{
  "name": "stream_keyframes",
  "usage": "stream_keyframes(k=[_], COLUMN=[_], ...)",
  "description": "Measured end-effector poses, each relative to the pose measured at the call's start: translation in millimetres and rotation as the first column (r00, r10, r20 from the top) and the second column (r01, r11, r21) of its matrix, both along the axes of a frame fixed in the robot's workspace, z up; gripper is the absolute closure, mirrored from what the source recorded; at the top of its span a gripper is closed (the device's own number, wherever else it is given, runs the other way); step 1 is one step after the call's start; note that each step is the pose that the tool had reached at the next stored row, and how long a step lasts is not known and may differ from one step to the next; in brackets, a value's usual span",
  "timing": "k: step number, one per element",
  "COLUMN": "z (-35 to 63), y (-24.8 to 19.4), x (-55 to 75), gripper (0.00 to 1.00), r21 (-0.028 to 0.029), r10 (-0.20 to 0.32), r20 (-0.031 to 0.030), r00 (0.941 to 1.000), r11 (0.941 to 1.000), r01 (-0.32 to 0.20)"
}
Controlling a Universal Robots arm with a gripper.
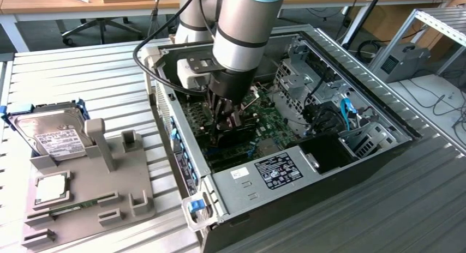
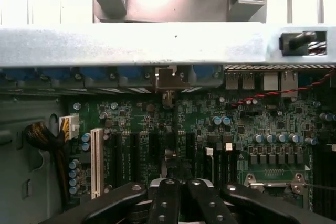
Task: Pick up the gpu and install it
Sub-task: 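Press down on the gpu until it lock into place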
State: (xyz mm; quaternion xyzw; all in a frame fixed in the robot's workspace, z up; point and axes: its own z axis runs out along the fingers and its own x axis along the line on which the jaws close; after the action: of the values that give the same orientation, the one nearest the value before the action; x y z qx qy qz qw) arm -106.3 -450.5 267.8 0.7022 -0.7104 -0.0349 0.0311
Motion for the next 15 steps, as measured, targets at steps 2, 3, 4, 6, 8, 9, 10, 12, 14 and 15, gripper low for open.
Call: stream_keyframes(k=[2, 3, 4, 6, 8, 9, 10, 12, 14, 15], z=[-0.4, -0.5, -0.6, -0.9, -1.9, -1.1, 0.2, 3.9, 11.4, 13.1], y=[-1.0, -1.4, -1.6, -1.6, -1.0, -1.1, -1.0, -0.7, -0.9, -1.0], x=[-0.2, 0.0, 0.1, 0.2, 0.6, 0.6, 0.6, 0.8, 1.3, 1.9], gripper=[0.89, 0.89, 0.89, 0.89, 0.89, 0.89, 0.89, 0.89, 0.89, 0.89], r21=[0.0001, 0.0003, 0.0007, 0.0011, 0.0027, 0.0016, 0.0015, 0.0034, 0.0003, 0.0001], r10=[0.000, 0.000, 0.000, 0.000, 0.000, 0.000, 0.000, 0.000, 0.000, 0.000], r20=[0.0000, 0.0002, 0.0004, 0.0007, 0.0021, 0.0019, 0.0023, 0.0036, 0.0022, 0.0021], r00=[1.0000, 1.0000, 1.0000, 1.0000, 1.0000, 1.0000, 1.0000, 1.0000, 1.0000, 1.0000], r11=[1.0000, 1.0000, 1.0000, 1.0000, 1.0000, 1.0000, 1.0000, 1.0000, 1.0000, 1.0000], r01=[0.000, 0.000, 0.000, 0.000, 0.000, 0.000, 0.000, 0.000, 0.000, 0.000])
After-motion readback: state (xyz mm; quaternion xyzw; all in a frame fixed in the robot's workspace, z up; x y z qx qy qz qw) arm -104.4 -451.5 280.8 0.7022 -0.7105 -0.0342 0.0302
